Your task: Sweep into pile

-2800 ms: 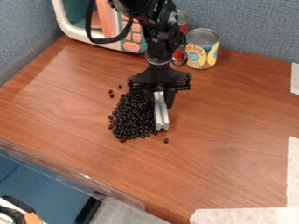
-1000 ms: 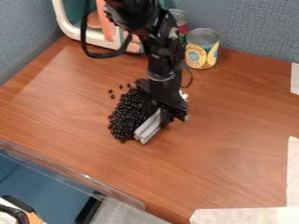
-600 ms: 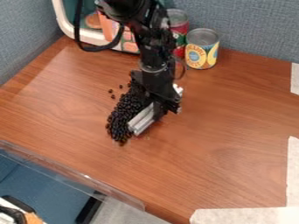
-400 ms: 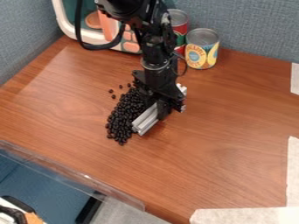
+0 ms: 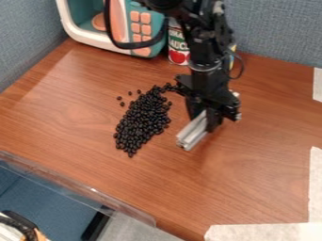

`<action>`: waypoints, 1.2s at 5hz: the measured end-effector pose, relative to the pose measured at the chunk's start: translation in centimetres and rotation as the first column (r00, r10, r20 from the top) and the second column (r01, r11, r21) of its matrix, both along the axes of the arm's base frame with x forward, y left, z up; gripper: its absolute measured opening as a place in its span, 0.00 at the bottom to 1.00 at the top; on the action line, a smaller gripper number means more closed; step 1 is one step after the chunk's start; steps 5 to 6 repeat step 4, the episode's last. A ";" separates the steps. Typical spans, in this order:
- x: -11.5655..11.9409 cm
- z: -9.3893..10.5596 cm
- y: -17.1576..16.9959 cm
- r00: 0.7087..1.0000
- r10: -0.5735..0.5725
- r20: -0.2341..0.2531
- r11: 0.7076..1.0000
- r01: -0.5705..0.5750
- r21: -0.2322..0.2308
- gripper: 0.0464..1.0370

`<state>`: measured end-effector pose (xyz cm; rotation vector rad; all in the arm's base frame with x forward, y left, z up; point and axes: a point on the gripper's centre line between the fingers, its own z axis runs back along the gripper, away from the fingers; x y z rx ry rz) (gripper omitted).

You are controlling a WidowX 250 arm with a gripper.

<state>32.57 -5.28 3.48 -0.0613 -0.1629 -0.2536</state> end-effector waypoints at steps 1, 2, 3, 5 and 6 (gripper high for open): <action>-0.8 -1.8 -0.6 0.995 0.072 -0.072 0.997 -0.071 0.014 0.34; -1.4 -3.0 -0.5 0.983 0.137 -0.121 0.990 -0.135 0.031 0.38; -1.8 -2.1 -1.1 0.986 0.124 -0.115 0.991 -0.117 0.068 0.69; -1.8 0.9 -1.4 0.990 0.130 -0.061 0.989 -0.125 0.081 0.94; -1.8 0.9 -1.4 0.990 0.130 -0.061 0.989 -0.125 0.081 0.94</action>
